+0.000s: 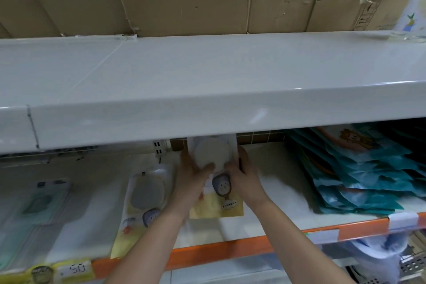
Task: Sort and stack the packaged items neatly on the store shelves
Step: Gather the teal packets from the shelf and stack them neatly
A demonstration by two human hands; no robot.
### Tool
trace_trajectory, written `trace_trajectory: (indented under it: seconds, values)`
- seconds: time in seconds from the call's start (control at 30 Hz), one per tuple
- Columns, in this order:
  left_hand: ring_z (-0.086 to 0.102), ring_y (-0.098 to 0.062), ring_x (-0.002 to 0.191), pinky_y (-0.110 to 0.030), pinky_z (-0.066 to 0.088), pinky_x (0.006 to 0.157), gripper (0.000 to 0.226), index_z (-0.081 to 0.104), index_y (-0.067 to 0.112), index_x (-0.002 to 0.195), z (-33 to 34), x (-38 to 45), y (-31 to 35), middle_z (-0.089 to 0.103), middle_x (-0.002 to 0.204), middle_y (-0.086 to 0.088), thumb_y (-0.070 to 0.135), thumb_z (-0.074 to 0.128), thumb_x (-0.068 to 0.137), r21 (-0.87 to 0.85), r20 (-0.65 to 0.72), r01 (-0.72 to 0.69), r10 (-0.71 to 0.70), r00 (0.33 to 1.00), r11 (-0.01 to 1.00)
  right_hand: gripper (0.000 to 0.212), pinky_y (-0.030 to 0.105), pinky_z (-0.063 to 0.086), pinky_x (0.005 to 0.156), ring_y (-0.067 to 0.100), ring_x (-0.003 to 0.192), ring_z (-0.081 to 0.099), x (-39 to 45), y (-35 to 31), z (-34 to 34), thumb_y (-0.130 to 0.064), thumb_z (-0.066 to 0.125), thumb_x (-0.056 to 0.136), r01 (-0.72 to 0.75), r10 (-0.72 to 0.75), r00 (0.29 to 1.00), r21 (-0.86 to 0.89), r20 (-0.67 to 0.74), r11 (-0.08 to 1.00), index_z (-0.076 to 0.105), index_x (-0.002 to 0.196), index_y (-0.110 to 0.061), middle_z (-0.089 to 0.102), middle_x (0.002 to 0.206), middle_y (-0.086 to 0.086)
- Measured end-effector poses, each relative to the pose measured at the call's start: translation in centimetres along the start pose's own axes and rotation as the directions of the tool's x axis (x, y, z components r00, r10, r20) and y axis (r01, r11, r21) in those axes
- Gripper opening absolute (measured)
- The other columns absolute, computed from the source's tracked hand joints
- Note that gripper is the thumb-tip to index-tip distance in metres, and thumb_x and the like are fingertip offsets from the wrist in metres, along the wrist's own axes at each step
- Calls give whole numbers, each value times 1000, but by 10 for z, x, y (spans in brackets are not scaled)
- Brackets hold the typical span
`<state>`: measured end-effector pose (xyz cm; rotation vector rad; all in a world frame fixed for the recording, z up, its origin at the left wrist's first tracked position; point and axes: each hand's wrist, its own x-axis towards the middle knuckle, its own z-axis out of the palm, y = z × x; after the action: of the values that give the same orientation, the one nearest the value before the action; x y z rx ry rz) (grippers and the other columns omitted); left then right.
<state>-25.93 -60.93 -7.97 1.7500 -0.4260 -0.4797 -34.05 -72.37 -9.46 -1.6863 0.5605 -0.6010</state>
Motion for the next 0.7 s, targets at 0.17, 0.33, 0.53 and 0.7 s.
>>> trace_trajectory:
  seconds: [0.17, 0.33, 0.53, 0.7]
  values:
    - [65, -14, 80, -30, 50, 66, 25, 54, 20, 113, -72, -2, -1, 67, 88, 1, 22, 60, 89, 23, -85, 115, -112, 990, 993, 34, 29, 49, 72, 20, 99, 60, -5, -19, 56, -18, 55, 89, -216, 213, 975, 52, 63, 975, 44, 120, -23, 61, 108, 3]
    - [61, -17, 76, -29, 41, 60, 16, 56, 14, 95, -125, -10, -24, 64, 87, -5, 24, 63, 85, 141, -158, 168, -145, 977, 976, 34, 30, 48, 78, 18, 99, 58, -20, -18, 111, -25, 55, 88, -255, 274, 946, -122, 172, 959, 52, 121, -19, 60, 105, 0]
    - [56, -31, 95, -37, 51, 76, 43, 57, 15, 87, -156, -1, -72, 57, 97, -12, 51, 53, 64, 356, -186, 290, -237, 954, 889, 35, 32, 48, 85, 26, 104, 57, -34, 4, 152, -29, 50, 89, -125, 202, 967, -403, 155, 907, 54, 124, -26, 57, 113, 6]
    - [54, -31, 107, -46, 45, 93, 67, 56, 26, 106, -161, 14, -113, 64, 108, -8, 66, 35, 57, 428, -116, 304, -282, 952, 851, 40, 36, 42, 88, 30, 116, 50, -44, 23, 163, -36, 35, 99, -204, 293, 952, -536, 85, 819, 47, 132, -17, 56, 124, 9]
